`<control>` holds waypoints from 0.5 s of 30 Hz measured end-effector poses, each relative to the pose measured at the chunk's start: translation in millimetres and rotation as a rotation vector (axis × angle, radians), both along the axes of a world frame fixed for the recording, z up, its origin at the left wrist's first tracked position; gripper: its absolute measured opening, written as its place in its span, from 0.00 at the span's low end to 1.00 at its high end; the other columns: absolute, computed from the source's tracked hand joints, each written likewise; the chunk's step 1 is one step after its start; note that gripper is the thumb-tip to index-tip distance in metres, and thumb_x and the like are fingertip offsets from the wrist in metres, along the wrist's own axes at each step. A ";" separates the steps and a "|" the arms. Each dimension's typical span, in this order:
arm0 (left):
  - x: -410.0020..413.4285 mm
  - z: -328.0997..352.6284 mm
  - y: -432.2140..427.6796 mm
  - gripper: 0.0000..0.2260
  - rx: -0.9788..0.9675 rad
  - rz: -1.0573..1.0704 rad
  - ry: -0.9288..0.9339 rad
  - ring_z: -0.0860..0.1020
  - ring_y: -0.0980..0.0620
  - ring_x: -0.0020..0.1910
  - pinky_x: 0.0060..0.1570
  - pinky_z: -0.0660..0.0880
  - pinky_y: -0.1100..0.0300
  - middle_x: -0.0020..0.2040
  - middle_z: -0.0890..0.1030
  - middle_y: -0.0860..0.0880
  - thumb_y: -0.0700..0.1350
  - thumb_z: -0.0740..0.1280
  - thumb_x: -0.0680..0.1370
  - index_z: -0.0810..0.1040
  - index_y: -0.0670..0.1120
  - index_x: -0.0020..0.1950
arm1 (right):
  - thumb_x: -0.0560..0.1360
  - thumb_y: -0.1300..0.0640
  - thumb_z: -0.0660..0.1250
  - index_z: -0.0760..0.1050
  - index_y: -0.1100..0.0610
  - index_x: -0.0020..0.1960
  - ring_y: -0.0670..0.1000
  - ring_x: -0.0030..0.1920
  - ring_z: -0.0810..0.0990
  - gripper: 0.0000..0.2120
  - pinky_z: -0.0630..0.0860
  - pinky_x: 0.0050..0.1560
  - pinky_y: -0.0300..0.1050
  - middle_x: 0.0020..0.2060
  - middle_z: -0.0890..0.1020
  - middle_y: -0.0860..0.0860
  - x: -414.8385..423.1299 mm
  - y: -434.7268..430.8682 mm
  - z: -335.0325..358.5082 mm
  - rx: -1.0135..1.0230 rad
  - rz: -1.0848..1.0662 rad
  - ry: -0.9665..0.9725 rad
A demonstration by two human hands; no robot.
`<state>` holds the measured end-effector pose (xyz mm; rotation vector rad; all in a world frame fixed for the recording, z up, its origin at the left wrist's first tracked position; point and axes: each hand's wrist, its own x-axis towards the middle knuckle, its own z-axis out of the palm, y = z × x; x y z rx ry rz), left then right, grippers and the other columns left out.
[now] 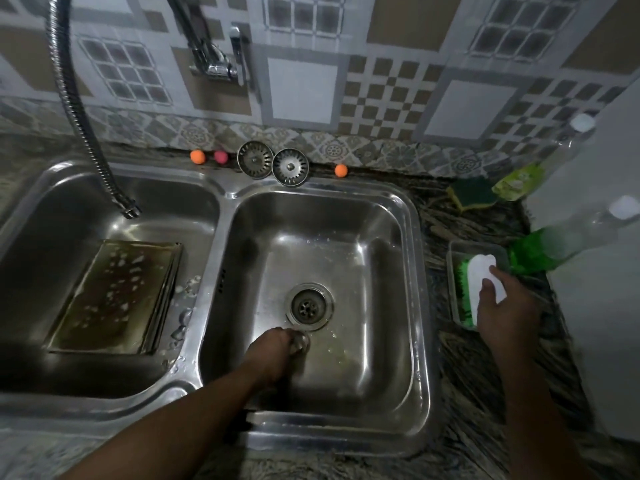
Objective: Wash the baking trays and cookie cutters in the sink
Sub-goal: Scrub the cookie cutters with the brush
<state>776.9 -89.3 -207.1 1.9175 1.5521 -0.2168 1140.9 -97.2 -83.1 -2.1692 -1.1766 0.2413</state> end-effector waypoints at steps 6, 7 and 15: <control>-2.5 4.1 -0.5 0.12 0.020 0.020 -0.018 0.81 0.51 0.51 0.45 0.75 0.60 0.52 0.83 0.52 0.55 0.65 0.75 0.79 0.57 0.56 | 0.80 0.58 0.63 0.75 0.61 0.66 0.61 0.62 0.76 0.16 0.71 0.62 0.52 0.63 0.78 0.61 1.2 -1.4 1.4 0.009 -0.013 0.044; -3.4 3.7 0.0 0.13 0.005 0.020 -0.042 0.81 0.52 0.50 0.44 0.76 0.60 0.51 0.83 0.53 0.58 0.65 0.74 0.79 0.58 0.57 | 0.80 0.58 0.63 0.75 0.61 0.66 0.61 0.62 0.76 0.16 0.71 0.62 0.52 0.63 0.78 0.61 0.9 -1.5 2.2 0.016 -0.010 0.040; -5.2 22.5 15.6 0.07 -0.036 0.306 -0.499 0.80 0.66 0.47 0.50 0.75 0.67 0.49 0.84 0.57 0.45 0.79 0.68 0.84 0.45 0.34 | 0.80 0.59 0.63 0.76 0.60 0.66 0.58 0.64 0.74 0.15 0.66 0.60 0.41 0.64 0.77 0.59 -15.3 4.5 30.0 0.131 -0.017 0.090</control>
